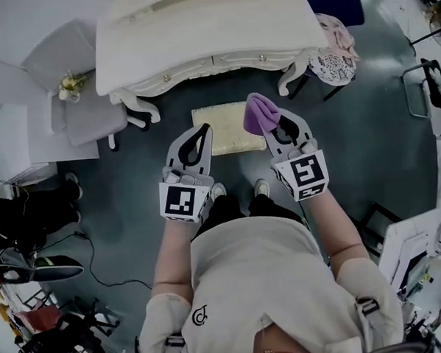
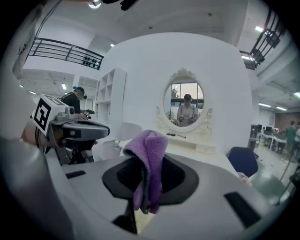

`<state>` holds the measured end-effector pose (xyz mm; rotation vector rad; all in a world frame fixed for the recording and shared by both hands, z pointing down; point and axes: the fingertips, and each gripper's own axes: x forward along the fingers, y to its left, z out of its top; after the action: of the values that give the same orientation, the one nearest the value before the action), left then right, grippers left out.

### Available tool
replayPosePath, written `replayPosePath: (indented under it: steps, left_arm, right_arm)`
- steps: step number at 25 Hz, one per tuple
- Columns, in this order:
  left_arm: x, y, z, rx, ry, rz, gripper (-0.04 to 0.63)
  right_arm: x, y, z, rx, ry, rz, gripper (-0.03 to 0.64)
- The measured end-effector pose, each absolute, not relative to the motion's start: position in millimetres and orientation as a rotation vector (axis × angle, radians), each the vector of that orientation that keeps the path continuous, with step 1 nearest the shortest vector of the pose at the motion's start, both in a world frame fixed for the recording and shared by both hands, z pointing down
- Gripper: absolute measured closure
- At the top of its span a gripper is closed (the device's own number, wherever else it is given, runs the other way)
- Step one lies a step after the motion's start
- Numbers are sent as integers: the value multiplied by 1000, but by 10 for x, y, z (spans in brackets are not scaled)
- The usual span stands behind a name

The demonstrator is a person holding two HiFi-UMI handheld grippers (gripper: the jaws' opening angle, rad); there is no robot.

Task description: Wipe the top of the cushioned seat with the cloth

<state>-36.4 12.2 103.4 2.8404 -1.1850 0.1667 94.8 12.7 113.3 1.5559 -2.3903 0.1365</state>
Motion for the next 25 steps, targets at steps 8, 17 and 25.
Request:
replayPosePath:
  steps: [8,17,25]
  left_arm:
    - [-413,135,167,2935,-1244,16,583]
    - [-540,141,-18,2980,-1255,29,583]
    - [-570,162,-37,3004,-1236,39,583]
  right_arm:
    - [952,170,562,1667,-2433,31,532]
    - [1150,167,332,1752,-2436,-40,534]
    - [1146,240,348,1727,-2439,-28,538]
